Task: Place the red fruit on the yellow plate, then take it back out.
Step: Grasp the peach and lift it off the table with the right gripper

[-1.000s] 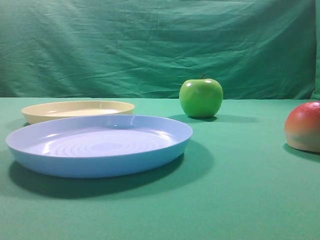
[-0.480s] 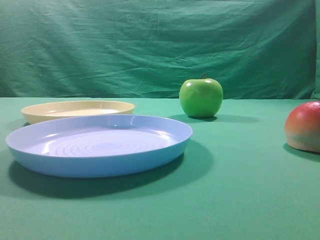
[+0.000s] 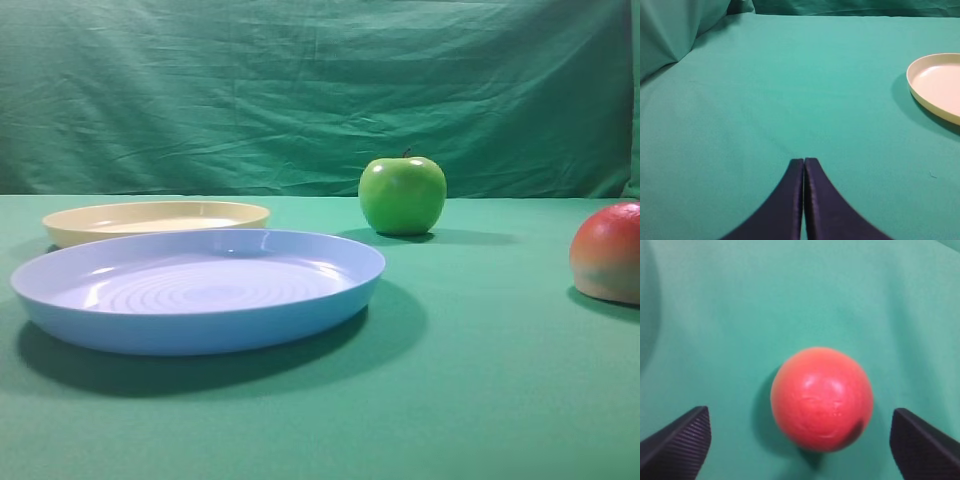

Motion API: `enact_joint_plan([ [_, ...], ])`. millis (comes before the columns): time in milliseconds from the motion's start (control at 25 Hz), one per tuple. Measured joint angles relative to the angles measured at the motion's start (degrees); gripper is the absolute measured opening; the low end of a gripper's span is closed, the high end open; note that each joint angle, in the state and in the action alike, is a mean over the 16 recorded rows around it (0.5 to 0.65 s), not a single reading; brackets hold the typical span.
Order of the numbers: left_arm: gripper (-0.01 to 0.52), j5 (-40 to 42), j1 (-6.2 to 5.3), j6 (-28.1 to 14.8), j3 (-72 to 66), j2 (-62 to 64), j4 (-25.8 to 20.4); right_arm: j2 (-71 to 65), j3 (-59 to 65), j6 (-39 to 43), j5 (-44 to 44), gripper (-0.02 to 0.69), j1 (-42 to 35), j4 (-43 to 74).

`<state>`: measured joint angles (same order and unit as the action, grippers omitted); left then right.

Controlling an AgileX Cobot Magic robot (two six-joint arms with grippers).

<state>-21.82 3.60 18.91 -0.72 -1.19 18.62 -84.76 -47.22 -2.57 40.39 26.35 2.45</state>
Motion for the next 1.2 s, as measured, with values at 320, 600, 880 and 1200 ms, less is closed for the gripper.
enact_joint_plan([
  [320,0.000,0.00,0.00,0.00,0.00,0.00,0.00,-6.81,-1.03,4.68,-3.96,0.639,-1.73,3.24],
  [600,0.000,0.00,0.00,0.00,0.00,0.00,0.00,-10.45,-1.78,7.02,-5.23,0.544,-3.32,4.01],
  [880,0.000,0.00,0.00,0.00,0.00,0.00,0.00,-11.86,-3.20,7.14,-4.51,0.362,-3.61,3.20],
  [1200,0.000,0.00,0.00,0.00,0.00,0.00,0.00,-11.79,-13.30,3.68,0.46,0.216,-1.72,1.92],
])
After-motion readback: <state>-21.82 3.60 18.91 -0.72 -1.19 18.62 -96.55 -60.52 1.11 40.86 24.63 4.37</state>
